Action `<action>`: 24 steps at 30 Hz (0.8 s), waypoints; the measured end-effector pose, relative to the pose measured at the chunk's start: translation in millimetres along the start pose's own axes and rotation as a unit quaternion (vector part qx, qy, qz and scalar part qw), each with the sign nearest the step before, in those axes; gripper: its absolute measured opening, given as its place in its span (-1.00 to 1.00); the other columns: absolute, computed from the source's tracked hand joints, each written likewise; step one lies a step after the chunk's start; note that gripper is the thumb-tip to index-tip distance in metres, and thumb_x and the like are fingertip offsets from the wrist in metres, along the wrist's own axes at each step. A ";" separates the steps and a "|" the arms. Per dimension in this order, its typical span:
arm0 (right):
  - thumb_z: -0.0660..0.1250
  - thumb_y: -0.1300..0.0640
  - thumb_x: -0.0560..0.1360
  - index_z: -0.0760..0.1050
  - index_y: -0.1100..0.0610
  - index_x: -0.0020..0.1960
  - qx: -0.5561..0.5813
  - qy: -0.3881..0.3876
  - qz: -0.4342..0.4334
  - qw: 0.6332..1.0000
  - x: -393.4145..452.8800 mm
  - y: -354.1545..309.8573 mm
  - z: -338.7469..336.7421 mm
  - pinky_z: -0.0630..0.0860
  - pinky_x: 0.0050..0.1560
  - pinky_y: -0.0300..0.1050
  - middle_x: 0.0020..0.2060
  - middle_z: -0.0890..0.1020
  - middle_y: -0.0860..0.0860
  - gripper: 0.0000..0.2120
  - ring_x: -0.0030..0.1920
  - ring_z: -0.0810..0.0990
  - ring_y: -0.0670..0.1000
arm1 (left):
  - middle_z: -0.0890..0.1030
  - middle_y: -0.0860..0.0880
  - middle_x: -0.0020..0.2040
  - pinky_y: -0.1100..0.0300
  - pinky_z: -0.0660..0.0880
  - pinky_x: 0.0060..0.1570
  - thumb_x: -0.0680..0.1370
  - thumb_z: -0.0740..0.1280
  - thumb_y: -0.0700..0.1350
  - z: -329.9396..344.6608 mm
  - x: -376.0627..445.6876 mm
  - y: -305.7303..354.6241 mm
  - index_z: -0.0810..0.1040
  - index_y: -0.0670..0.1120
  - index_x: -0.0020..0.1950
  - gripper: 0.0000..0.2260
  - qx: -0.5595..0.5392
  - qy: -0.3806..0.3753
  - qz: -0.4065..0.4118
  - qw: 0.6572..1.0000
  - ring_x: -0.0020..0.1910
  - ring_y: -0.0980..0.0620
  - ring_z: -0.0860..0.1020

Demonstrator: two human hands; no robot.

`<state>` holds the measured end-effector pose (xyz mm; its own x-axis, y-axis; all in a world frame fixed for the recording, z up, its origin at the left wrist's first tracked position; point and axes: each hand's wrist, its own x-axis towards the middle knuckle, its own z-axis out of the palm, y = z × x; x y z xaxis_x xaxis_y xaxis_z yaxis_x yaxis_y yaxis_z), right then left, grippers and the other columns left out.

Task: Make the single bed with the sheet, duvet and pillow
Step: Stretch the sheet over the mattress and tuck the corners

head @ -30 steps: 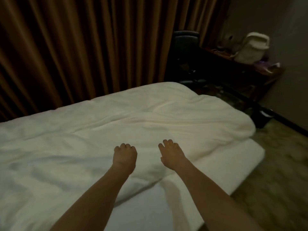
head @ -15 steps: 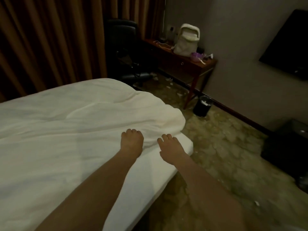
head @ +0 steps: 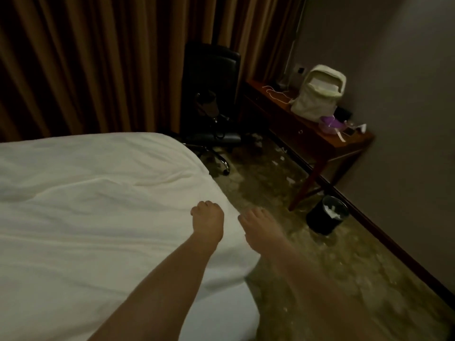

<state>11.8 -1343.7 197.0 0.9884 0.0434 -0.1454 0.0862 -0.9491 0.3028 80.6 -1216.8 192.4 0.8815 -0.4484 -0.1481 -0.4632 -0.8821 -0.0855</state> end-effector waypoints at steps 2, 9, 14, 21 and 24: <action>0.20 0.12 0.58 0.20 0.08 0.46 0.015 -0.001 -0.035 0.999 23.8 45.8 14.3 0.20 0.40 0.08 0.41 0.29 0.13 -0.53 0.39 0.25 0.15 | 0.50 -0.15 0.12 0.06 0.41 0.14 0.52 0.25 -0.26 -0.4 37.8 36.2 0.45 -0.20 0.18 -0.77 -0.010 -0.005 -0.042 0.999 0.13 -0.13 0.46; 0.45 0.09 0.40 0.37 0.15 0.38 -0.046 0.024 -0.186 0.981 102.6 211.0 36.0 0.33 0.30 0.05 0.30 0.42 0.17 -0.41 0.30 0.38 0.18 | 0.51 -0.13 0.12 0.07 0.43 0.14 0.57 0.19 -0.23 -8.4 153.5 152.2 0.46 -0.18 0.17 -0.81 -0.058 -0.020 -0.190 0.980 0.13 -0.09 0.48; 0.24 0.28 0.53 0.16 0.18 0.47 -0.043 0.012 -0.291 0.956 173.5 261.6 46.6 0.14 0.40 0.06 0.40 0.26 0.16 -0.45 0.41 0.19 0.18 | 0.51 -0.12 0.13 0.16 0.41 0.11 0.58 0.18 -0.19 -15.4 203.9 172.9 0.47 -0.19 0.16 -0.80 -0.101 -0.033 -0.300 0.948 0.14 -0.06 0.48; 0.17 -0.07 0.59 0.05 0.09 0.52 -0.016 -0.025 -0.404 0.914 279.4 242.5 99.3 -0.03 0.48 0.08 0.51 0.09 0.11 -0.41 0.49 0.06 0.16 | 0.47 -0.12 0.17 0.19 0.41 0.13 0.58 0.16 -0.20 32.6 255.8 152.5 0.42 -0.19 0.22 -0.77 -0.152 -0.086 -0.444 0.879 0.17 -0.04 0.45; 0.16 -0.11 0.59 0.08 0.11 0.52 -0.044 -0.056 -0.467 0.881 328.5 227.4 118.4 -0.03 0.48 0.08 0.52 0.08 0.12 -0.40 0.50 0.05 0.15 | 0.45 -0.11 0.21 0.19 0.37 0.19 0.60 0.14 -0.15 62.8 299.3 144.2 0.38 -0.18 0.28 -0.73 -0.198 -0.077 -0.494 0.843 0.20 -0.02 0.43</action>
<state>341.4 -1582.2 106.6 0.4627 0.7574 -0.4607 0.8703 -0.4870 0.0733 271.8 -1469.2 73.8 0.7829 0.5302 -0.3256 0.5837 -0.8071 0.0892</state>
